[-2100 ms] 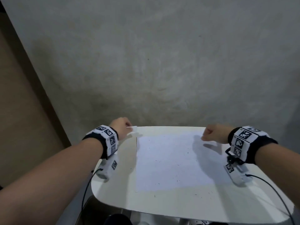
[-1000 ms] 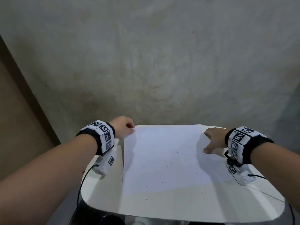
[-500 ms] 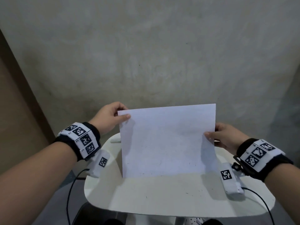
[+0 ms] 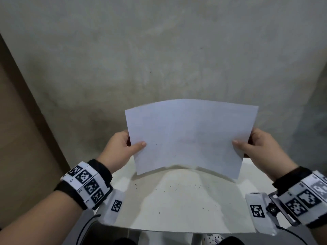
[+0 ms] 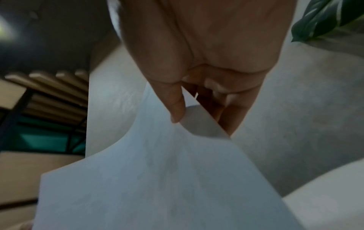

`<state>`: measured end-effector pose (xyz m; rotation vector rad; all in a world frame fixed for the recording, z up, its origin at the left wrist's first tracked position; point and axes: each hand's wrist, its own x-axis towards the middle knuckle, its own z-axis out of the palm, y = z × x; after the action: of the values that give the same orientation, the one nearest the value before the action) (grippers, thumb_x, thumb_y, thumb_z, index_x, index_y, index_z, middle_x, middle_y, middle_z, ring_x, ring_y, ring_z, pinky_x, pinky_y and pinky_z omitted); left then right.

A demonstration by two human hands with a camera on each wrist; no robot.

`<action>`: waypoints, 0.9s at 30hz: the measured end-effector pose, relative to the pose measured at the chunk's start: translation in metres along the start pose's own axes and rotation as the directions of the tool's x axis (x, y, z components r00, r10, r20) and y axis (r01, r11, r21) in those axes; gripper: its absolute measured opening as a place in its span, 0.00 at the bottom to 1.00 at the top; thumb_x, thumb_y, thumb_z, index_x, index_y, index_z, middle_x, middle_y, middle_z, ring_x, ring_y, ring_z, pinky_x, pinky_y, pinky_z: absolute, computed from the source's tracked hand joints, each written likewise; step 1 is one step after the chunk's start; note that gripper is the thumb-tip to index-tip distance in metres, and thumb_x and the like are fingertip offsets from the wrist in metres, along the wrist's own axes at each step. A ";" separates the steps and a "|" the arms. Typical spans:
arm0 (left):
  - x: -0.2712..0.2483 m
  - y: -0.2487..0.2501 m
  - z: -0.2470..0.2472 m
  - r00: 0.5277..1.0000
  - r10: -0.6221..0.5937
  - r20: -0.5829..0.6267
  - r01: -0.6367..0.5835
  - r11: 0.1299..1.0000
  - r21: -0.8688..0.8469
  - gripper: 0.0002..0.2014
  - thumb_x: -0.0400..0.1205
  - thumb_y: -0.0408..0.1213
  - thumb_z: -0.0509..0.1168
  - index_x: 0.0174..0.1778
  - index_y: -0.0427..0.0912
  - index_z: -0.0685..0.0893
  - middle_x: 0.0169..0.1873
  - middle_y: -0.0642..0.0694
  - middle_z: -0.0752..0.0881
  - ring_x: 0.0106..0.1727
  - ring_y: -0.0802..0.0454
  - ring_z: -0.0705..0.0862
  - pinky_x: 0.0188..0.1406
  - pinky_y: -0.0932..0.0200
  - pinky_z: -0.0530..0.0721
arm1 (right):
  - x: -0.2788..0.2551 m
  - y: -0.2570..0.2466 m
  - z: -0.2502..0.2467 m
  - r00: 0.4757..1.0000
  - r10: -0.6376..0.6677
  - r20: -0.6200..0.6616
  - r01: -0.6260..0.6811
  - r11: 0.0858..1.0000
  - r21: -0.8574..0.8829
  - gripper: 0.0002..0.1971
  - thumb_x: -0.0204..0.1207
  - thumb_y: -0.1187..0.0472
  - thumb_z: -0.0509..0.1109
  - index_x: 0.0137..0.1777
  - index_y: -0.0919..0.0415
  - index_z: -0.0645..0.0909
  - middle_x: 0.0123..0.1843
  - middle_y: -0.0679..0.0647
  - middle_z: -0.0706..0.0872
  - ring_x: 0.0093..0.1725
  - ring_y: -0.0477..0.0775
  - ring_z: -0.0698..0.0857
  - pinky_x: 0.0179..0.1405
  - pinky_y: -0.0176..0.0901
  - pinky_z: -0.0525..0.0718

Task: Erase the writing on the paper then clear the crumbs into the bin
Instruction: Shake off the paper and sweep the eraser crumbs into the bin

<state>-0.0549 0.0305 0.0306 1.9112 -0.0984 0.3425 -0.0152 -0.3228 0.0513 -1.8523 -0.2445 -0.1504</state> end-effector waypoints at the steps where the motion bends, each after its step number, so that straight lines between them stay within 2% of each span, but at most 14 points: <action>1: -0.003 -0.005 0.001 0.998 -0.034 0.051 0.030 0.997 0.071 0.11 0.81 0.29 0.72 0.53 0.50 0.88 0.50 0.57 0.92 0.55 0.55 0.90 0.56 0.54 0.87 | -0.002 0.002 0.001 0.999 0.017 0.042 -0.014 0.997 -0.078 0.15 0.78 0.74 0.67 0.46 0.51 0.83 0.47 0.48 0.92 0.49 0.57 0.90 0.55 0.64 0.86; 2: -0.005 -0.010 0.001 0.993 -0.079 0.088 0.065 0.986 0.153 0.10 0.80 0.31 0.73 0.52 0.52 0.89 0.51 0.56 0.92 0.55 0.56 0.90 0.57 0.52 0.86 | -0.005 0.005 0.002 0.996 0.039 0.085 -0.024 0.985 -0.171 0.15 0.78 0.73 0.68 0.44 0.49 0.84 0.48 0.49 0.91 0.51 0.58 0.90 0.56 0.66 0.85; 4: -0.008 -0.014 0.000 0.995 -0.078 0.064 0.061 0.970 0.235 0.10 0.80 0.32 0.74 0.50 0.53 0.89 0.50 0.56 0.92 0.52 0.60 0.89 0.55 0.52 0.86 | -0.008 0.006 0.002 0.992 0.047 0.113 -0.013 0.958 -0.286 0.15 0.78 0.69 0.69 0.42 0.45 0.84 0.47 0.43 0.91 0.50 0.54 0.90 0.58 0.63 0.85; 7: -0.006 -0.007 -0.002 0.999 0.037 -0.038 -0.032 0.994 0.107 0.08 0.79 0.35 0.75 0.52 0.50 0.90 0.50 0.56 0.92 0.52 0.56 0.90 0.52 0.51 0.86 | -0.008 -0.002 -0.002 0.999 -0.037 0.018 0.040 0.971 -0.236 0.14 0.77 0.69 0.70 0.43 0.46 0.86 0.44 0.37 0.92 0.49 0.49 0.90 0.56 0.57 0.86; 9: -0.005 -0.004 -0.004 0.998 0.048 -0.045 -0.043 0.995 0.092 0.09 0.77 0.41 0.75 0.52 0.52 0.90 0.50 0.57 0.92 0.52 0.54 0.91 0.52 0.51 0.87 | -0.008 -0.004 -0.003 0.997 -0.079 0.003 0.077 0.960 -0.269 0.10 0.77 0.68 0.70 0.47 0.50 0.86 0.46 0.42 0.92 0.49 0.51 0.90 0.55 0.57 0.86; 11: -0.003 -0.010 -0.006 0.996 -0.060 0.068 0.037 0.951 0.306 0.06 0.78 0.41 0.75 0.50 0.50 0.91 0.48 0.55 0.93 0.50 0.53 0.90 0.52 0.48 0.87 | -0.010 -0.003 0.000 0.996 -0.032 0.084 0.066 0.895 -0.442 0.09 0.77 0.67 0.70 0.47 0.51 0.85 0.47 0.46 0.91 0.47 0.52 0.88 0.51 0.53 0.86; 13: -0.005 -0.017 -0.006 0.967 -0.195 0.163 0.091 0.865 0.494 0.07 0.80 0.42 0.73 0.50 0.44 0.91 0.46 0.50 0.93 0.49 0.48 0.90 0.54 0.45 0.87 | -0.014 -0.001 0.003 0.984 0.043 0.171 0.068 0.802 -0.594 0.09 0.77 0.66 0.69 0.45 0.49 0.83 0.46 0.46 0.90 0.46 0.50 0.86 0.42 0.40 0.83; 14: -0.005 -0.020 -0.007 0.968 -0.204 0.144 0.111 0.868 0.485 0.08 0.81 0.42 0.73 0.51 0.43 0.91 0.47 0.50 0.93 0.50 0.47 0.90 0.55 0.44 0.87 | -0.016 -0.002 0.003 0.983 0.043 0.181 0.078 0.789 -0.610 0.10 0.77 0.66 0.69 0.44 0.47 0.82 0.45 0.45 0.90 0.45 0.49 0.86 0.40 0.37 0.80; 16: -0.007 -0.018 -0.008 0.990 -0.123 0.073 0.088 0.925 0.369 0.07 0.81 0.38 0.73 0.54 0.44 0.90 0.49 0.53 0.92 0.52 0.52 0.90 0.57 0.47 0.87 | -0.019 -0.006 0.000 0.987 0.000 0.161 0.090 0.828 -0.554 0.13 0.78 0.66 0.69 0.42 0.43 0.80 0.42 0.39 0.88 0.41 0.43 0.85 0.38 0.36 0.78; 19: -0.011 -0.009 -0.006 1.000 -0.012 -0.007 0.013 0.969 0.248 0.06 0.81 0.33 0.72 0.52 0.45 0.90 0.46 0.54 0.93 0.46 0.58 0.90 0.49 0.59 0.87 | -0.021 -0.008 -0.003 0.992 -0.037 0.123 0.091 0.877 -0.471 0.15 0.78 0.66 0.69 0.43 0.40 0.80 0.43 0.36 0.88 0.45 0.41 0.86 0.40 0.36 0.78; 22: -0.013 -0.012 -0.003 0.994 -0.052 0.093 0.015 0.932 0.362 0.08 0.82 0.33 0.72 0.44 0.53 0.89 0.40 0.57 0.91 0.36 0.66 0.85 0.37 0.72 0.79 | -0.024 -0.006 0.000 0.983 -0.001 0.182 0.101 0.834 -0.542 0.16 0.76 0.68 0.69 0.40 0.42 0.80 0.43 0.39 0.88 0.46 0.44 0.86 0.37 0.28 0.77; 24: -0.016 -0.015 -0.002 0.985 -0.099 0.141 0.028 0.899 0.437 0.11 0.81 0.33 0.72 0.39 0.56 0.89 0.37 0.59 0.90 0.35 0.65 0.84 0.37 0.70 0.78 | -0.025 -0.005 0.000 0.980 0.017 0.200 0.097 0.832 -0.546 0.16 0.76 0.70 0.68 0.39 0.44 0.82 0.43 0.40 0.89 0.44 0.40 0.86 0.36 0.26 0.79; 26: -0.014 -0.014 -0.003 0.997 -0.033 0.071 0.002 0.918 0.397 0.09 0.81 0.34 0.73 0.40 0.54 0.89 0.38 0.56 0.91 0.37 0.62 0.85 0.40 0.66 0.81 | -0.022 -0.005 -0.002 0.991 -0.029 0.133 0.097 0.840 -0.535 0.14 0.76 0.67 0.69 0.40 0.44 0.82 0.41 0.40 0.90 0.41 0.40 0.86 0.35 0.28 0.78; 27: -0.012 -0.012 -0.004 0.999 -0.007 0.031 -0.004 0.935 0.356 0.07 0.80 0.34 0.73 0.43 0.53 0.90 0.41 0.56 0.91 0.39 0.62 0.86 0.40 0.67 0.81 | -0.021 -0.005 -0.002 0.994 -0.056 0.094 0.098 0.844 -0.527 0.13 0.76 0.67 0.70 0.40 0.44 0.82 0.41 0.41 0.90 0.41 0.41 0.85 0.36 0.30 0.78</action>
<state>-0.0643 0.0374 0.0176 2.2766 -0.0585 0.3460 -0.0364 -0.3254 0.0523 -2.4081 -0.3568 -0.2213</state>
